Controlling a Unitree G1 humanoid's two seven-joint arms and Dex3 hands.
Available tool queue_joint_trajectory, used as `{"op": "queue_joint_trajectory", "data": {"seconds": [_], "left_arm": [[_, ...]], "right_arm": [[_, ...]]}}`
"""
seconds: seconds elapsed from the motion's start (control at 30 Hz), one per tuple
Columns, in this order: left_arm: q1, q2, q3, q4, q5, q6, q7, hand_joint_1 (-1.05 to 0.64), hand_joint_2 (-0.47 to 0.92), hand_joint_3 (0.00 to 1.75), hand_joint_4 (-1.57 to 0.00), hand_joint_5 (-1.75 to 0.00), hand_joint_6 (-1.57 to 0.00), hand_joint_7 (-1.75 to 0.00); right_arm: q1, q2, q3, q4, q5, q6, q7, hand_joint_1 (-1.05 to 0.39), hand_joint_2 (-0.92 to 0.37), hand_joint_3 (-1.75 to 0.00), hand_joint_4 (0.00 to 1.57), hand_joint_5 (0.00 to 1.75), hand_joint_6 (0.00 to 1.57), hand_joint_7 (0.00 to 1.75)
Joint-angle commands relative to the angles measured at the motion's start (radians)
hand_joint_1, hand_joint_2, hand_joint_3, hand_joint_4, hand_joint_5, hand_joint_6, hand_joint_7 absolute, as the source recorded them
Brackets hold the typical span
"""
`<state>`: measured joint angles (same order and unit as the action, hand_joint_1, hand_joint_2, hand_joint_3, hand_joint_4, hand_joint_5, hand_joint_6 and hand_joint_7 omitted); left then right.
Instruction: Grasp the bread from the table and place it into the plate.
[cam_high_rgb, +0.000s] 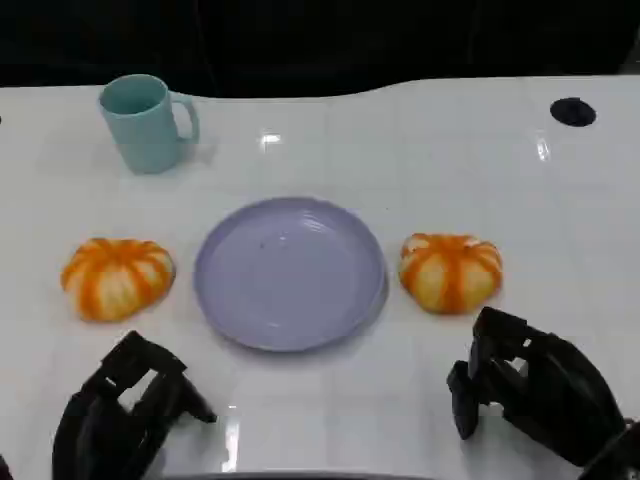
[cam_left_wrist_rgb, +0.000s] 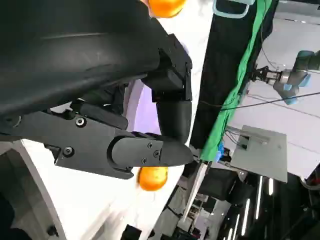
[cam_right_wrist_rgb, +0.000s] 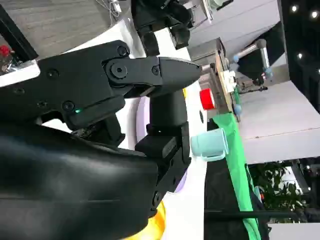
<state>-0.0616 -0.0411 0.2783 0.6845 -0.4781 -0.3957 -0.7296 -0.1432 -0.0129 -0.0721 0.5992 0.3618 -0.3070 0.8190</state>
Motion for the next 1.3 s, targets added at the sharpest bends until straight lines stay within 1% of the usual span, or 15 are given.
{"op": "queue_joint_trajectory", "data": {"seconds": [0.03, 0.23, 0.4, 0.73, 0.8, 0.87, 0.97, 1.03, 1.07, 1.1, 1.13, 1.17, 1.2, 1.23, 1.3], "left_arm": [[-0.017, 0.015, 0.011, 0.014, -0.001, -0.007, -0.002, -0.54, 0.92, 0.26, -0.60, -1.75, -0.51, -1.49], [-0.025, 0.023, 0.010, 0.023, 0.005, -0.008, -0.006, -0.54, 0.92, 0.26, -0.60, -1.75, -0.50, -1.52], [-0.029, 0.023, 0.011, 0.026, 0.002, -0.005, -0.007, -0.55, 0.92, 0.25, -0.62, -1.75, -0.51, -1.51], [-0.025, 0.018, 0.009, 0.023, 0.006, -0.013, -0.003, -0.54, 0.92, 0.26, -0.62, -1.75, -0.52, -1.51], [-0.023, 0.017, 0.008, 0.023, 0.007, -0.016, -0.003, -0.54, 0.92, 0.26, -0.62, -1.75, -0.52, -1.51], [-0.021, 0.014, 0.006, 0.018, 0.012, -0.017, 0.005, -0.55, 0.92, 0.26, -0.61, -1.75, -0.51, -1.50], [-0.017, 0.011, 0.003, 0.012, 0.009, -0.012, 0.002, -0.54, 0.92, 0.26, -0.61, -1.75, -0.51, -1.50], [-0.016, 0.011, 0.002, 0.010, 0.009, -0.011, 0.002, -0.53, 0.92, 0.26, -0.60, -1.75, -0.51, -1.49], [-0.015, 0.008, 0.002, 0.010, 0.007, -0.010, 0.001, -0.53, 0.92, 0.27, -0.60, -1.75, -0.51, -1.49], [-0.015, 0.006, 0.002, 0.010, 0.006, -0.008, 0.001, -0.53, 0.92, 0.26, -0.60, -1.75, -0.51, -1.49], [-0.015, 0.004, 0.000, 0.010, 0.007, -0.007, 0.001, -0.53, 0.92, 0.26, -0.60, -1.75, -0.51, -1.49], [-0.014, 0.003, -0.001, 0.010, 0.007, -0.007, 0.002, -0.53, 0.92, 0.26, -0.60, -1.75, -0.51, -1.49], [-0.015, 0.002, -0.002, 0.010, 0.009, -0.007, 0.004, -0.53, 0.92, 0.26, -0.60, -1.75, -0.51, -1.49], [-0.015, 0.002, -0.004, 0.010, 0.011, -0.007, 0.005, -0.54, 0.92, 0.25, -0.60, -1.75, -0.51, -1.49], [-0.018, 0.000, -0.007, 0.012, 0.018, -0.011, 0.009, -0.54, 0.92, 0.26, -0.60, -1.75, -0.51, -1.48]], "right_arm": [[-0.014, -0.013, -0.008, 0.024, -0.008, -0.021, 0.000, -0.48, -0.92, -0.39, 0.82, 1.75, 0.61, 1.75], [-0.018, -0.010, -0.009, 0.030, -0.006, -0.025, -0.003, -0.49, -0.92, -0.35, 0.84, 1.75, 0.63, 1.75], [-0.011, -0.011, -0.008, 0.023, -0.006, -0.029, -0.004, -0.48, -0.92, -0.39, 0.83, 1.75, 0.61, 1.75], [-0.014, -0.015, -0.011, 0.029, -0.002, -0.032, 0.005, -0.49, -0.92, -0.37, 0.84, 1.75, 0.62, 1.75], [-0.007, -0.015, -0.012, 0.012, -0.007, -0.028, -0.014, -0.48, -0.92, -0.37, 0.83, 1.75, 0.60, 1.75], [-0.003, -0.015, -0.009, -0.006, -0.027, -0.044, -0.047, -0.48, -0.92, -0.36, 0.81, 1.75, 0.57, 1.75], [-0.001, -0.024, 0.005, -0.048, -0.086, -0.074, -0.111, -0.47, -0.92, -0.36, 0.75, 1.75, 0.54, 1.75], [0.002, -0.026, 0.009, -0.064, -0.105, -0.078, -0.132, -0.47, -0.92, -0.35, 0.72, 1.75, 0.50, 1.75], [0.003, -0.042, 0.017, -0.085, -0.132, -0.091, -0.140, -0.47, -0.92, -0.35, 0.72, 1.75, 0.50, 1.75], [0.005, -0.063, 0.026, -0.108, -0.171, -0.122, -0.155, -0.48, -0.92, -0.34, 0.61, 1.75, 0.49, 1.56], [0.005, -0.083, 0.033, -0.126, -0.206, -0.150, -0.166, -0.46, -0.92, -0.31, 0.52, 1.65, 0.49, 1.30], [0.005, -0.097, 0.039, -0.138, -0.227, -0.169, -0.175, -0.45, -0.92, -0.29, 0.48, 1.59, 0.50, 1.16], [0.004, -0.115, 0.046, -0.146, -0.256, -0.189, -0.190, -0.44, -0.92, -0.29, 0.46, 1.55, 0.50, 1.09], [0.004, -0.132, 0.052, -0.155, -0.286, -0.202, -0.206, -0.44, -0.92, -0.25, 0.42, 1.35, 0.46, 0.89], [0.001, -0.167, 0.060, -0.168, -0.350, -0.246, -0.248, -0.44, -0.92, -0.20, 0.43, 0.98, 0.48, 0.54]]}}
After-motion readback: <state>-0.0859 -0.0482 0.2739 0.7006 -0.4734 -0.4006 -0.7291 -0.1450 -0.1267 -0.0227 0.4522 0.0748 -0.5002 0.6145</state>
